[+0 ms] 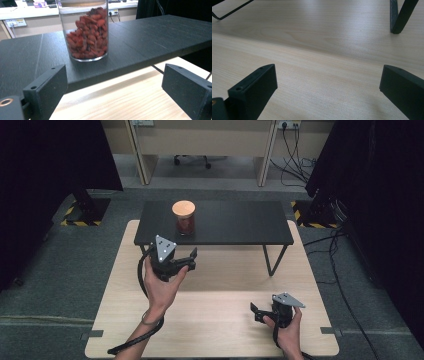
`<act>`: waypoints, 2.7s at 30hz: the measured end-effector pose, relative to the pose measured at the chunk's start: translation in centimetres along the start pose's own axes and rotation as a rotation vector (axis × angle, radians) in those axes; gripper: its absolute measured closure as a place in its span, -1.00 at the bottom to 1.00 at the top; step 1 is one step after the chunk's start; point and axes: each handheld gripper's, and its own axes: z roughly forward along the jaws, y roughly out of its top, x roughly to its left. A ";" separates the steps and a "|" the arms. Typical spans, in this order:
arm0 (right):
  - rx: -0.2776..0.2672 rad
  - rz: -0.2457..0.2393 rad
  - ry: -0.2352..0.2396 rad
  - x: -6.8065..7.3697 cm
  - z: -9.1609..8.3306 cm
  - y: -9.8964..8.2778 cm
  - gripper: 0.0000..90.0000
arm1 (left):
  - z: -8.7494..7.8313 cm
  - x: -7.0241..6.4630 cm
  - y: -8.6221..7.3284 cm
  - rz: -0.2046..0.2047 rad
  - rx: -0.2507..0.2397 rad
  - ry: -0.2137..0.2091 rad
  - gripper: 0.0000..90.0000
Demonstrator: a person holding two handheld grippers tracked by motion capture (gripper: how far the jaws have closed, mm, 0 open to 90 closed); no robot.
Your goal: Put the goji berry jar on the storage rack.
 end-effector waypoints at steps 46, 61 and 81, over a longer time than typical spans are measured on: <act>-0.006 0.001 -0.005 0.1 0.0 -0.1 -0.97 | -2.3 -0.4 -15.1 -0.087 0.098 -0.022 -0.88; -0.011 0.015 0.006 -0.2 -0.1 -0.2 -0.97 | -2.3 -0.1 -16.3 -0.113 0.090 -0.026 -0.87; -0.009 0.011 0.001 -0.1 -0.1 -0.2 -0.97 | -2.1 -0.4 -15.6 -0.130 0.152 -0.001 -0.85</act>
